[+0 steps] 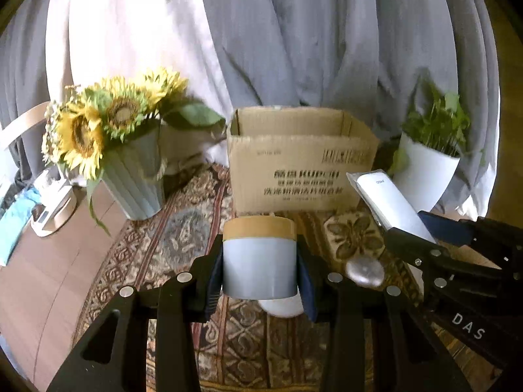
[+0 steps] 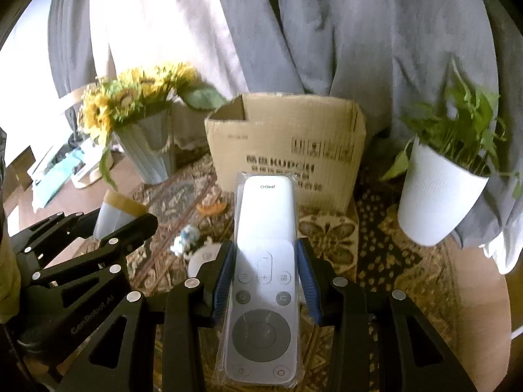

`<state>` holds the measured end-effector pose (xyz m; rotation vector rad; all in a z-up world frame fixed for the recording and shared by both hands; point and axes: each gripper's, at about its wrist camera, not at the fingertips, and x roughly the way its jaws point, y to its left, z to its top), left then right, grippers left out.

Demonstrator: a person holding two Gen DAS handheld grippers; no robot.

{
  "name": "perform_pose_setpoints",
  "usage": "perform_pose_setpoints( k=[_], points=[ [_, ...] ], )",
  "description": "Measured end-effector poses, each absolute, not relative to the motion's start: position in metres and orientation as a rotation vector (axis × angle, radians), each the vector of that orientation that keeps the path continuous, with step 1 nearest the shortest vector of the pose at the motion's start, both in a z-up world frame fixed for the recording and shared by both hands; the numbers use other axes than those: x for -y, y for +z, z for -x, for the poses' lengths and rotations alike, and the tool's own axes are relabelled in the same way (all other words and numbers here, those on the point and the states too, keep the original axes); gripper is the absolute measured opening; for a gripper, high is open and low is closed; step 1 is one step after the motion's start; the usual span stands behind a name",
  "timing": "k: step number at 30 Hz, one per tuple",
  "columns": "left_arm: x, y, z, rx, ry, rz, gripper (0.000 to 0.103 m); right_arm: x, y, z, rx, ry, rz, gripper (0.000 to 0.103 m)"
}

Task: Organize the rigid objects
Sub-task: 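Lift the remote with the right tool while the left tool carries the jar to the box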

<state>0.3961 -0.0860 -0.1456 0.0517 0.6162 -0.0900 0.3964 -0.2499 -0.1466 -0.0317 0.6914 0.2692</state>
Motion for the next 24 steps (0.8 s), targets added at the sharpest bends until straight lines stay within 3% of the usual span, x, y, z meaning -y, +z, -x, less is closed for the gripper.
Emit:
perform_pose_setpoints(
  k=[24],
  points=[
    [0.105,-0.071,-0.463,-0.457,-0.167,-0.064,0.039,0.277,-0.072,-0.46,-0.539,0.264,-0.033,0.04]
  ],
)
